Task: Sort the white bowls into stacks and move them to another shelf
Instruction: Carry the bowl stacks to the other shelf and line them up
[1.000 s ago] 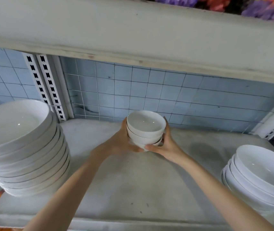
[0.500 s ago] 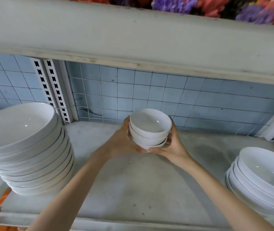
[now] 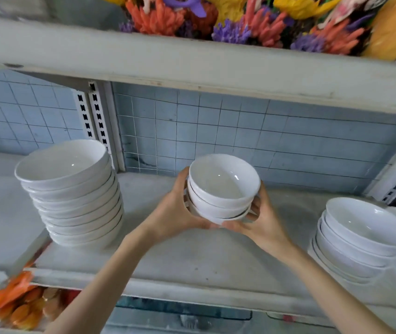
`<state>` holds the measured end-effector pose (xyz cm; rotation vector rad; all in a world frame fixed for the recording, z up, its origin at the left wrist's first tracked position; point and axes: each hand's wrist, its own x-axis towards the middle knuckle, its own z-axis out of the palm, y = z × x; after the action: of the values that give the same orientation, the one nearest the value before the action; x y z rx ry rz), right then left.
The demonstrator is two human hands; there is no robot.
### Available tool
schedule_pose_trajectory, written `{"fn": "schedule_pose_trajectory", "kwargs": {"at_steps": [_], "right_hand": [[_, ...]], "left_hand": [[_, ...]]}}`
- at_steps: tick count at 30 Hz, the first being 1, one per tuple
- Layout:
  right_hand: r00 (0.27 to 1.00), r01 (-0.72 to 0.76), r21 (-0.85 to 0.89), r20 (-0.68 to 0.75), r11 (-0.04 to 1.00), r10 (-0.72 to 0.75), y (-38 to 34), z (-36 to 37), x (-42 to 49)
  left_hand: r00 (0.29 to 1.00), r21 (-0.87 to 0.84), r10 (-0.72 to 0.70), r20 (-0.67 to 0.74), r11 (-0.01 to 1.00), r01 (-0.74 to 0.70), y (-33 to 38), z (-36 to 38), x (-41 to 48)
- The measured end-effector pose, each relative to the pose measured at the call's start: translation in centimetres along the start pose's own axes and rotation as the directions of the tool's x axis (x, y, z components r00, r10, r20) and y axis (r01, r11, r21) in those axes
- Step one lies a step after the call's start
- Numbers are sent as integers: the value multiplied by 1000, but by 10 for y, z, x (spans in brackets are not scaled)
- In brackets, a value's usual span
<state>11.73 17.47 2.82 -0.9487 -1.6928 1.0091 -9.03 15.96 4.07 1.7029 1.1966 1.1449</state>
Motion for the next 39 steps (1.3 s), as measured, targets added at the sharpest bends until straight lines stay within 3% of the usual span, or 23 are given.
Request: {"fn": "schedule_pose_trajectory", "kwargs": {"at_steps": [13,21,29,39], "right_hand": [[982,5,57,187,998,-15,-30,11,-106],[955,32,59,293,998,-48,-59,35,-131],[948,60,88,306,994,-85,-86,102,-117],[941,33,188,326,982,-94,-118,248,-106]], "left_hand": [[983,40,-80,-164,995,87,43,33,-142],[971,67,-73,-229,994,90,61,18,-195],[958,30,-68,-279,996,79,50,-46,-222],[944,48,-78,-319,994,98,20,-180,-277]]}}
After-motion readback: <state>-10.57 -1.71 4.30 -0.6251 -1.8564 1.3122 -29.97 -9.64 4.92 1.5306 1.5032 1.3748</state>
